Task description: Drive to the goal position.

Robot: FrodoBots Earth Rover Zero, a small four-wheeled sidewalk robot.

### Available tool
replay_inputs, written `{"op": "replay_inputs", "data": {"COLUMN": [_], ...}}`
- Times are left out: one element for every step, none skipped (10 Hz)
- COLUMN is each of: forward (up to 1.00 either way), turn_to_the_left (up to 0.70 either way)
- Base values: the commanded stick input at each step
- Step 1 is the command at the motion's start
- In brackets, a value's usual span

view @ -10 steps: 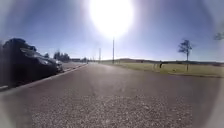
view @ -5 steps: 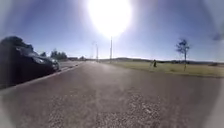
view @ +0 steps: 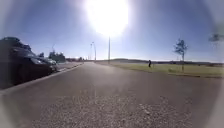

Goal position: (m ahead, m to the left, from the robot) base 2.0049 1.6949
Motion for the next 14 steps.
{"op": "replay_inputs", "data": {"forward": [0.7, 0.7, 0.7, 0.7, 0.7, 0.7, 0.7, 0.7, 0.7, 0.7, 0.7, 0.7, 0.7, 0.7], "turn_to_the_left": [-0.23, -0.16, -0.09, -0.02, 0.0, 0.0, 0.0, 0.0, 0.0, 0.0, 0.0, 0.0, 0.0, 0.0]}}
